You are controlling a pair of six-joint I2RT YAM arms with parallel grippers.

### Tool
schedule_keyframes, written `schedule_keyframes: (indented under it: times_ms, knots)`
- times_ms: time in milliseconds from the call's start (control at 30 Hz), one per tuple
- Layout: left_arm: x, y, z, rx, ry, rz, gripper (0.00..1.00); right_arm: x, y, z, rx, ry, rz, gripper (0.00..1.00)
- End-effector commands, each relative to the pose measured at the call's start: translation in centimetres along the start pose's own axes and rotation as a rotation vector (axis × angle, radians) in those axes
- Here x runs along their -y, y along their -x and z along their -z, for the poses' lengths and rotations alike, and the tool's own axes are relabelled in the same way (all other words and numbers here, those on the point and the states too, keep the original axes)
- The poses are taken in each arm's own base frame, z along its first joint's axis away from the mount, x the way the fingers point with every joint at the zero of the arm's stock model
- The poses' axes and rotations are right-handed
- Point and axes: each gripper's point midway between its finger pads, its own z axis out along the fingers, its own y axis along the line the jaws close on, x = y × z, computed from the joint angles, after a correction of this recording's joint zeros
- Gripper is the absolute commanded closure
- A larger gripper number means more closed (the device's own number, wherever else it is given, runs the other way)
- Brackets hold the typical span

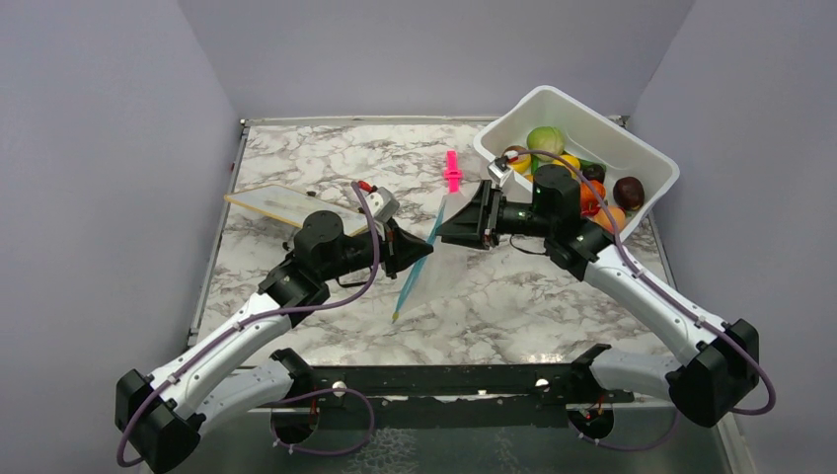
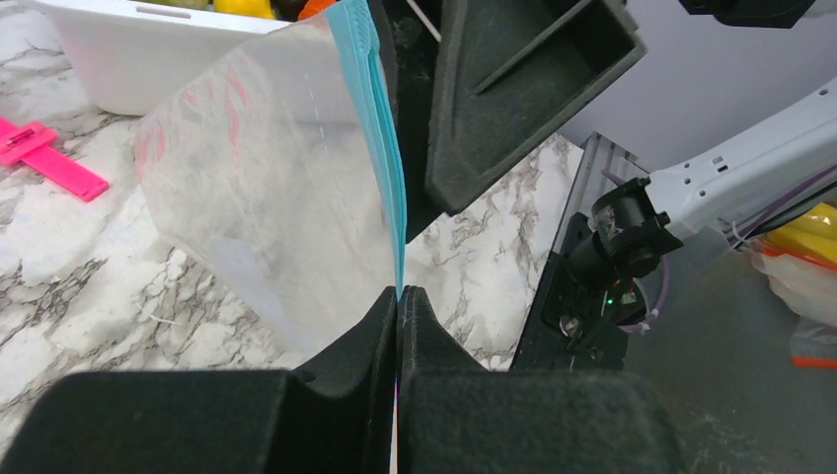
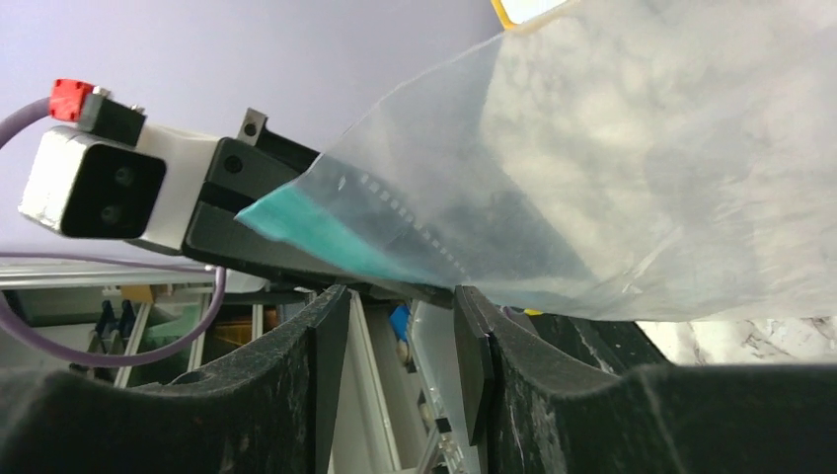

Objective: Place the food in the zip-top bag and seal the zipper
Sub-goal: Open the zipper of the food storage bag.

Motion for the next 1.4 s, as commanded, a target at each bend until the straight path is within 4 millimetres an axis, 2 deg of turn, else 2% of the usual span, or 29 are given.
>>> schedule_keyframes:
  times_ms: [0, 167, 333, 433, 600, 733, 867, 1000, 1133, 1367]
  knots:
    - [1.6, 1.3, -0.2, 0.032, -0.072, 0.009, 1.00, -0.3, 1.0, -0.7, 0.016, 0.013, 0.099, 0.57]
    - [1.7, 1.0, -0.5, 0.023, -0.087, 0.028, 1.00, 0.0, 0.9, -1.2, -0.007, 0.037, 0.138, 0.64]
    - [1.7, 0.5, -0.7, 0.000, -0.093, 0.048, 0.99, -0.8, 0.4, -1.2, -0.046, 0.110, 0.199, 0.83]
    - [1.6, 0.2, -0.7, -0.008, -0.087, 0.051, 0.98, -1.0, 0.2, -1.1, -0.042, 0.138, 0.222, 0.99]
    - [1.6, 0.3, -0.5, -0.002, -0.085, 0.047, 0.92, -0.7, -0.3, -0.9, -0.044, 0.153, 0.248, 0.99]
    - [1.4, -0.1, -0.4, -0.030, -0.072, 0.053, 0.69, -1.1, -0.6, -0.6, -0.056, 0.171, 0.287, 0.99]
    - [1.4, -0.6, 0.0, -0.068, -0.059, 0.047, 0.58, -1.3, -0.9, -0.1, -0.050, 0.181, 0.312, 0.99]
    - [1.5, -1.2, 0.6, -0.077, -0.063, 0.037, 0.54, -1.8, -1.1, 0.3, -0.047, 0.199, 0.328, 0.99]
    - [2.5, -1.2, 1.0, -0.068, -0.115, 0.025, 0.53, -2.6, -1.4, 0.6, -0.058, 0.225, 0.346, 0.99]
    - [4.2, -1.3, 1.4, -0.045, -0.220, 0.019, 0.58, -3.1, -1.4, 0.9, -0.046, 0.229, 0.343, 0.99]
